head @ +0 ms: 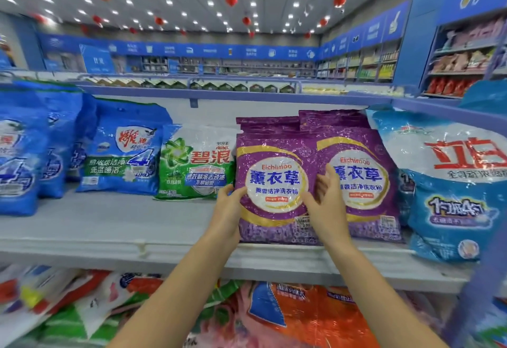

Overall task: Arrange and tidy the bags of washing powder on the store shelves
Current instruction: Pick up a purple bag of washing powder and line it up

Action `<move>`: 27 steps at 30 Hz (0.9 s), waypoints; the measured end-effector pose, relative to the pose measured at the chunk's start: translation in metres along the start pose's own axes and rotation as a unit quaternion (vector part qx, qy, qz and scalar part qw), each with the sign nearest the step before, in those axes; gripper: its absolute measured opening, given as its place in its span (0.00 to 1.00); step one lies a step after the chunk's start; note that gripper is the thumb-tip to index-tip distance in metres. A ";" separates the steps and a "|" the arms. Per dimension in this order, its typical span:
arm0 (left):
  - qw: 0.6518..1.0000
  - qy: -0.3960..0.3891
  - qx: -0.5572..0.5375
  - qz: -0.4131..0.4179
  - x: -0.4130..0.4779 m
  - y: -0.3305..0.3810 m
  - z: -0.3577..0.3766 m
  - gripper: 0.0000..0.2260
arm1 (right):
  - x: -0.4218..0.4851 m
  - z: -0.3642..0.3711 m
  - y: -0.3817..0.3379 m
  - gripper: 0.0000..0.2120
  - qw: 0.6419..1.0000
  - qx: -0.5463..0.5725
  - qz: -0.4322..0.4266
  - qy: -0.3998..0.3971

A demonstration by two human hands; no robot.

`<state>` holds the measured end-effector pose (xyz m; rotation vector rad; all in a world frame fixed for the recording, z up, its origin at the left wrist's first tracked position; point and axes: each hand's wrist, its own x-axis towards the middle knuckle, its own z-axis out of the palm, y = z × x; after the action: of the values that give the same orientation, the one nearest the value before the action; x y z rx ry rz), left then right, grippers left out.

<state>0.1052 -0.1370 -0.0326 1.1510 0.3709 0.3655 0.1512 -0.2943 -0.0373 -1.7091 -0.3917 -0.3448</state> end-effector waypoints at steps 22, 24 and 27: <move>0.890 0.332 0.091 0.301 -0.217 0.020 -0.276 0.22 | -0.142 0.108 -0.038 0.17 0.937 0.255 -0.032 -0.238; 0.867 0.397 0.069 0.293 -0.247 0.018 -0.316 0.24 | -0.164 0.147 -0.045 0.17 0.921 0.260 -0.025 -0.290; 0.822 0.490 0.030 0.290 -0.286 0.019 -0.380 0.21 | -0.200 0.210 -0.062 0.13 0.892 0.268 -0.028 -0.362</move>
<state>-0.3252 0.0449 -0.1250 1.0401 0.9305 1.5210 -0.0536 -0.0907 -0.1062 -1.2210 -0.9845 0.3658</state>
